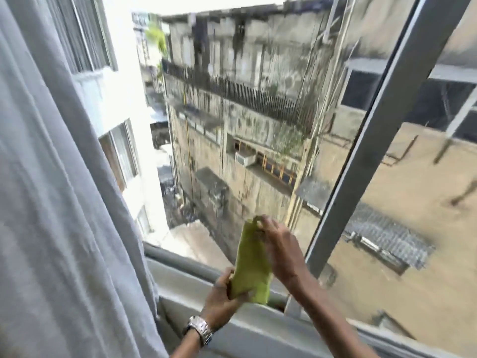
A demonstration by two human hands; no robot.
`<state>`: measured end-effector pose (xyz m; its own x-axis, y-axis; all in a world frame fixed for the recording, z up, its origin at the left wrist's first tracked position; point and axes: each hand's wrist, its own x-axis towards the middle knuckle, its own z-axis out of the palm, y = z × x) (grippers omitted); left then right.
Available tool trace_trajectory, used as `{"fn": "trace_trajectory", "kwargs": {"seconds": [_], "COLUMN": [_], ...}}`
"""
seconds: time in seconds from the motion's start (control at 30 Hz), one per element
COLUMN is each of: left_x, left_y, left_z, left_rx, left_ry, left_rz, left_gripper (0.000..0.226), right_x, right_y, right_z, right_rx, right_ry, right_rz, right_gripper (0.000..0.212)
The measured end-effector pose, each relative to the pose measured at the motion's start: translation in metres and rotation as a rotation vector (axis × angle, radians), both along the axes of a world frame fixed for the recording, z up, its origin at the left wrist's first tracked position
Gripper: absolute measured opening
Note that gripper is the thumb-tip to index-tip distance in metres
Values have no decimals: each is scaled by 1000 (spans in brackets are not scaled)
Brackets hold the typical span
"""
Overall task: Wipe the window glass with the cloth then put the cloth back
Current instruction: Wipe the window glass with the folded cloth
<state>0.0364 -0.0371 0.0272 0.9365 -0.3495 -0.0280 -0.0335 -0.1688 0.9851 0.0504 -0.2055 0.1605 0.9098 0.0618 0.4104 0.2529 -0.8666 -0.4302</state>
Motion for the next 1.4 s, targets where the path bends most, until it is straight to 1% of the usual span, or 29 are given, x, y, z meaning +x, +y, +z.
{"fn": "trace_trajectory", "kwargs": {"seconds": [0.07, 0.13, 0.2, 0.23, 0.27, 0.3, 0.33, 0.37, 0.4, 0.43, 0.47, 0.5, 0.53, 0.6, 0.67, 0.7, 0.73, 0.77, 0.83, 0.9, 1.0, 1.07, 1.13, 1.23, 1.3, 1.33, 1.4], "left_x": [32, 61, 85, 96, 106, 116, 123, 128, 131, 133, 135, 139, 144, 161, 186, 199, 213, 226, 248, 270, 297, 315, 325, 323, 318, 315, 312], "left_y": [-9, -20, -32, -38, -44, -49, -51, -48, -38, -23, -6, 14, 34, 71, 100, 113, 124, 134, 144, 147, 152, 156, 158, 158, 157, 156, 156], "left_z": [85, 169, 248, 280, 305, 321, 331, 331, 325, 316, 304, 296, 292, 306, 343, 368, 392, 413, 440, 443, 434, 428, 429, 426, 425, 426, 428], "left_rx": [-61, -162, -243, -242, -204, -75, 133, 335, 449, 459, 424, 386, 357, 261, 183, 209, 275, 353, 510, 606, 549, 484, 413, 379, 368, 358, 348], "left_ry": [-181, -337, -510, -583, -655, -734, -837, -914, -934, -901, -839, -811, -830, -985, -1154, -1212, -1249, -1266, -1303, -1353, -1434, -1511, -1555, -1545, -1528, -1526, -1538], "left_rz": [61, 150, 226, 253, 264, 283, 311, 315, 286, 228, 180, 191, 257, 491, 711, 784, 832, 840, 776, 724, 755, 769, 769, 766, 749, 743, 733], "left_gripper": [35, 36, 36, 32, 26, 20, 17, 18, 22, 28, 35, 37, 36, 27, 30, 38, 48, 59, 71, 74, 69, 62, 60, 61, 61, 61, 60], "right_x": [18, 41, 64, 74, 83, 90, 96, 100, 104, 108, 112, 117, 121, 127, 133, 135, 137, 139, 144, 156, 177, 199, 216, 219, 205, 195, 174], "right_y": [-1, 1, 7, 12, 18, 25, 31, 34, 35, 33, 28, 22, 16, 10, 8, 7, 7, 8, 11, 20, 54, 86, 119, 145, 129, 112, 71], "right_z": [87, 169, 239, 260, 271, 269, 260, 246, 234, 224, 217, 215, 213, 208, 201, 200, 202, 209, 239, 291, 369, 389, 383, 325, 280, 266, 261], "right_rx": [-93, -221, -327, -340, -325, -294, -264, -241, -234, -245, -270, -294, -312, -339, -347, -347, -354, -360, -366, -319, -226, -220, -244, -410, -541, -575, -567], "right_ry": [-294, -613, -907, -1001, -1036, -1010, -952, -890, -847, -815, -794, -792, -799, -817, -849, -871, -892, -911, -958, -1034, -1142, -1190, -1182, -1077, -1025, -1030, -1052], "right_rz": [-46, -117, -286, -364, -415, -438, -440, -436, -430, -431, -438, -461, -502, -599, -634, -641, -646, -651, -673, -699, -692, -653, -589, -509, -478, -482, -560], "right_gripper": [26, 25, 27, 27, 30, 38, 48, 56, 60, 63, 66, 67, 67, 69, 75, 77, 80, 81, 83, 85, 85, 86, 86, 82, 83, 84, 86]}}
